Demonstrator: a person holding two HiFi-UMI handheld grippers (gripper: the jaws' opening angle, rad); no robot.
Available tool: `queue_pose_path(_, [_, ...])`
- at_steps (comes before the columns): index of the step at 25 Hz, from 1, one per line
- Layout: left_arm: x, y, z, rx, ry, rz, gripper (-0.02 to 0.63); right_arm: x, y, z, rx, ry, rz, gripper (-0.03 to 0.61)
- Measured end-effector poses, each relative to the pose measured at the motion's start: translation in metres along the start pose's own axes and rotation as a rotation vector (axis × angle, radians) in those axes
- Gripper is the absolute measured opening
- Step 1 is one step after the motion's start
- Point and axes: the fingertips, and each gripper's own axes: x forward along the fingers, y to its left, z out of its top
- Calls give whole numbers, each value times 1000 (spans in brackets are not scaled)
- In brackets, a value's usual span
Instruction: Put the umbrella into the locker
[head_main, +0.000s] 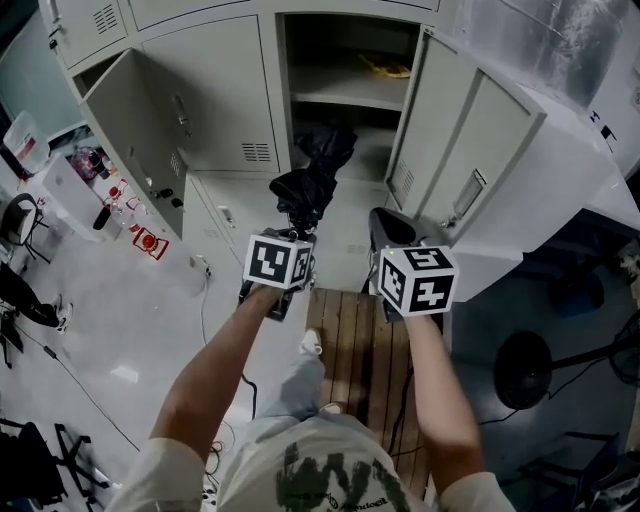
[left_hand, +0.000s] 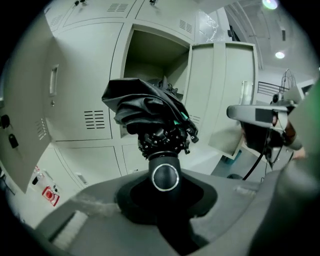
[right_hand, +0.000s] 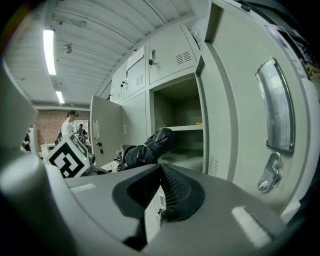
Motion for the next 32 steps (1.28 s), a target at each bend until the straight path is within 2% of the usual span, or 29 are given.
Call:
queue_pose_path(6, [32,14,9,41,69,26,86,17,-5,4,2,-9,2,-2])
queue_pose_path(13, [71,32,33,95,109,43,86,46,-20,7,18,-13,-7,-2])
queue_pose_path(20, [106,59,64,204,127,94,86,75,-41,9,45,-4,-29,-2])
queue_pose_path(24, [125,65,80,238,135,79,86,91,-49,6,61,1,-43,-2])
queue_pose_path(28, [149,68,80,235,193,48,86,105,-59,3,73,6,-61,-2])
queue_pose_path(32, [166,69,98,274,189,35,86,113,-69,5,78,6,-81,-2])
